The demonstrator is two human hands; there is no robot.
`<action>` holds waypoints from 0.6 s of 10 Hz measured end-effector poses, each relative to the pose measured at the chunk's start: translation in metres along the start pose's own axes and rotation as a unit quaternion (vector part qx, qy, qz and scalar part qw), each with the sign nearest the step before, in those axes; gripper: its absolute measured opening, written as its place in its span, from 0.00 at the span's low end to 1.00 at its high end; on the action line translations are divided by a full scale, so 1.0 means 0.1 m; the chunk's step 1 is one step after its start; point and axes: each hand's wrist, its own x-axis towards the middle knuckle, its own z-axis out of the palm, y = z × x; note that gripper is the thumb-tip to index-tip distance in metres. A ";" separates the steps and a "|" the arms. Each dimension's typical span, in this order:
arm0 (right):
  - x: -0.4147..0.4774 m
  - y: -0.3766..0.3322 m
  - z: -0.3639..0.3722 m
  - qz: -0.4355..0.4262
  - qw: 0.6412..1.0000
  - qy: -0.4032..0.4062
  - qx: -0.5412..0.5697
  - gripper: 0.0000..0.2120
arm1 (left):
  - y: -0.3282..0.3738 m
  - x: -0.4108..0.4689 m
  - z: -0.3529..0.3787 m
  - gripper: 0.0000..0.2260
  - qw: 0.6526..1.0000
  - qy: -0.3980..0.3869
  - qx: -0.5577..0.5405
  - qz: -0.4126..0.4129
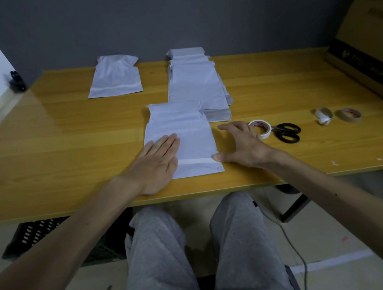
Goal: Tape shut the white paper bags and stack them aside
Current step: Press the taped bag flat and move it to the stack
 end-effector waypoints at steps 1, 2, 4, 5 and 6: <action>0.00 0.01 0.00 -0.006 1.000 -0.008 0.010 0.39 | 0.01 0.00 0.00 0.24 1.000 -0.001 0.005 0.000; 0.00 0.03 -0.02 -0.010 1.000 -0.016 0.015 0.37 | 0.01 0.00 -0.01 0.24 1.000 -0.011 0.002 -0.002; -0.06 0.03 0.01 -0.031 1.000 -0.003 0.000 0.34 | 0.02 0.01 -0.01 0.24 1.000 -0.016 0.004 -0.004; -0.08 0.04 0.03 -0.039 0.999 -0.002 -0.010 0.32 | 0.01 0.01 -0.02 0.24 1.000 -0.020 0.005 -0.003; -0.09 0.04 0.02 -0.045 0.999 -0.004 -0.003 0.32 | 0.02 0.00 -0.02 0.24 1.000 -0.023 0.007 -0.003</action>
